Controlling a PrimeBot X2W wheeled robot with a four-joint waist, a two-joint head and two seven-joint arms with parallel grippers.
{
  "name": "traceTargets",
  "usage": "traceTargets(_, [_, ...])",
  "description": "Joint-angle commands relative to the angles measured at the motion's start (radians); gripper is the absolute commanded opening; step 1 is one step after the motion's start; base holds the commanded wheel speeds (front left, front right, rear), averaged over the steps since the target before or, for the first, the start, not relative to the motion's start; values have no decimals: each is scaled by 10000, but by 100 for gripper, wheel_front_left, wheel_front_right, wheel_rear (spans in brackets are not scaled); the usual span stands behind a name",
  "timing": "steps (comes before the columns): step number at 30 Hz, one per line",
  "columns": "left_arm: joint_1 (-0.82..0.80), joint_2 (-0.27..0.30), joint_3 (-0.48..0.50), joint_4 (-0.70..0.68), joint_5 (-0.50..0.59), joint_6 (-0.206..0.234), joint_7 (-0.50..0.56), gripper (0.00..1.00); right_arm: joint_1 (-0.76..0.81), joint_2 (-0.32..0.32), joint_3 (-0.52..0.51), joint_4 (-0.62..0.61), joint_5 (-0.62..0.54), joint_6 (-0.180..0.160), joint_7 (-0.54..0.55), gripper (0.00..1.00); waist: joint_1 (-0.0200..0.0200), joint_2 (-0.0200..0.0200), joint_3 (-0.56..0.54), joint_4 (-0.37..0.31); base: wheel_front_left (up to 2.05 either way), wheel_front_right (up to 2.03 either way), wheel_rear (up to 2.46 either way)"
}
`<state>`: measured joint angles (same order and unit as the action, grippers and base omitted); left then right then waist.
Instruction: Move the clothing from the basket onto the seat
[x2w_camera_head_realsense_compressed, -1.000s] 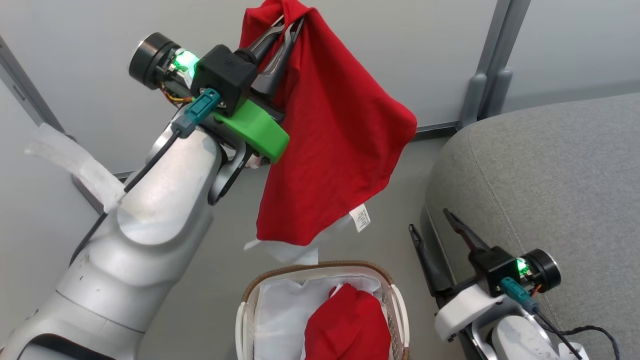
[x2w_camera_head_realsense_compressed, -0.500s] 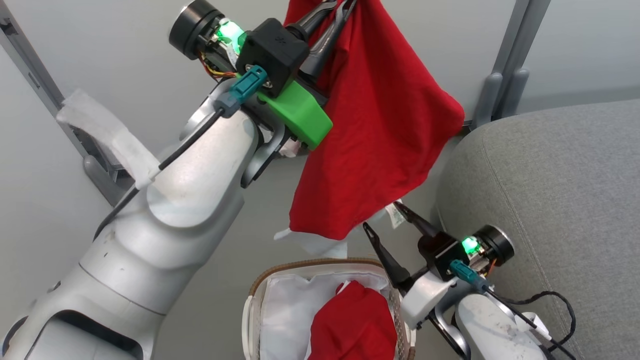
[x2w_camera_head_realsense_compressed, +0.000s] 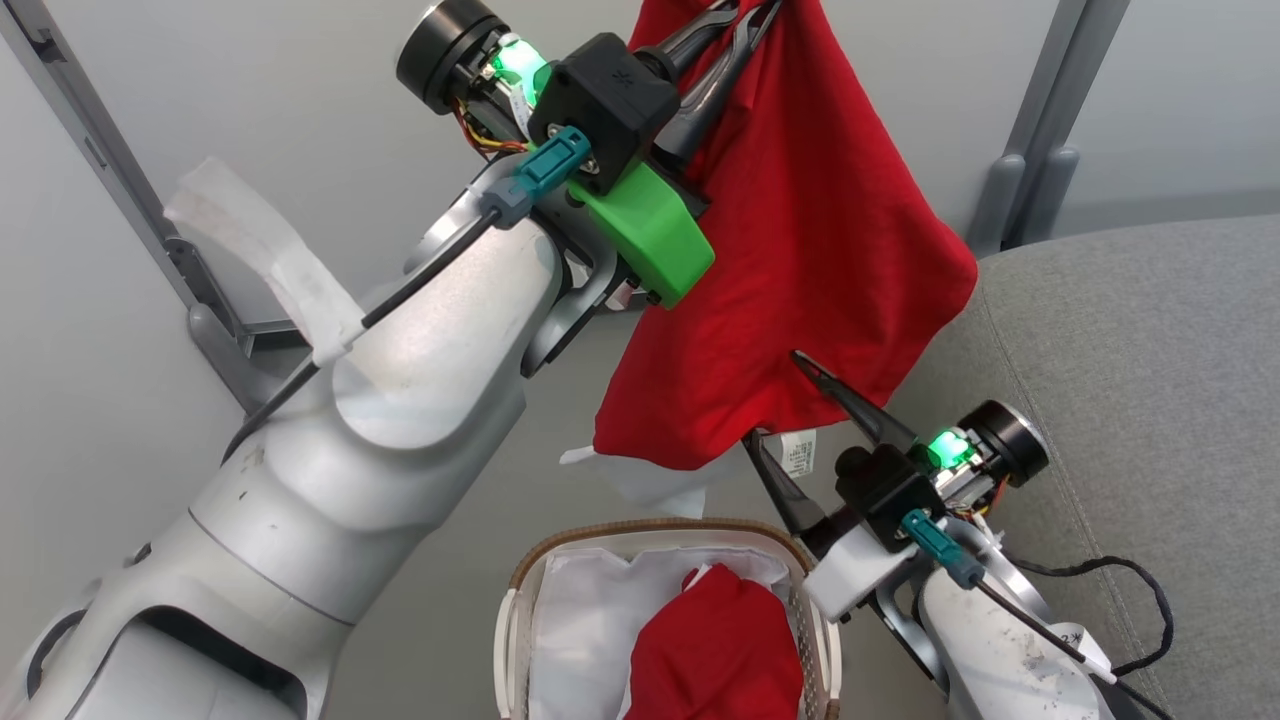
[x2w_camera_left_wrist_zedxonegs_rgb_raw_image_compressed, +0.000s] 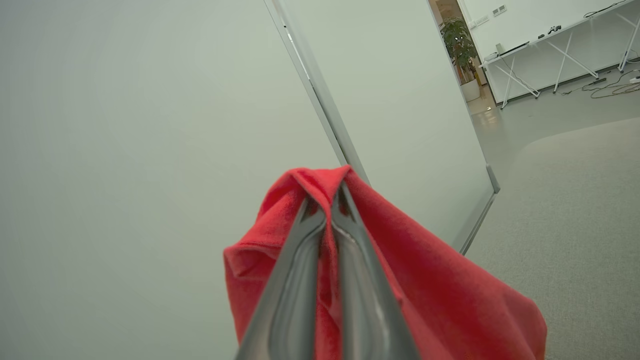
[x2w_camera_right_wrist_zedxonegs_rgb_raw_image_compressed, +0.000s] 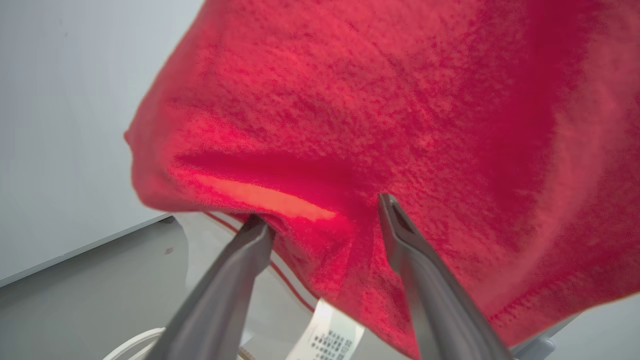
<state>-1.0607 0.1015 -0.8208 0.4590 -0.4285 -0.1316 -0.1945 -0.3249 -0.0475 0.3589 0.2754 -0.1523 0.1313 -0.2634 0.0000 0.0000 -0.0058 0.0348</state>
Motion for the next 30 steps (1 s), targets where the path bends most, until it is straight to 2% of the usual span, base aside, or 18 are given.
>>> traceTargets(1, [-186,-53,-34,-11,-52,20,4,0,-15,-48,-115,-204,-78,-10,-23,100,0,0,4,19,0,0,0])
traceTargets(6, [-164,-88,-105,-28,-183,20,-52,0,-295,-48,-291,-670,-242,-10,-21,100,0,0,8,65,0,0,0])
traceTargets(12, [23,-131,-176,15,-356,20,-94,0,-583,-48,-519,-490,-70,-10,-21,100,0,0,-28,129,0,0,0])
traceTargets(13, [64,-128,-182,25,-386,20,-87,0,-612,-48,-552,-424,18,-10,-21,95,0,0,-36,134,0,0,0])
traceTargets(14, [116,-110,-187,37,-416,20,-91,0,-665,-48,-562,-351,75,-10,-21,46,0,0,-47,136,0,0,0])
traceTargets(15, [160,-91,-181,50,-451,20,-99,0,-720,-48,-546,-292,123,-10,-23,14,0,0,-56,136,0,0,0])
traceTargets(16, [217,-64,-169,68,-476,29,-105,0,-784,-48,-523,-237,173,-10,-23,0,0,0,-64,132,0,0,0])
traceTargets(26, [811,162,21,263,-928,191,-213,0,-902,-48,-863,-169,505,-10,-23,0,0,0,-15,-1,0,0,0])
traceTargets(27, [896,180,62,284,-992,196,-226,5,-904,-48,-905,-179,538,-10,-23,0,0,0,-6,-17,0,0,0])
traceTargets(30, [1286,233,220,399,-1180,279,-347,54,-943,-46,-1114,-223,605,-10,-23,0,0,0,34,-61,0,0,0])
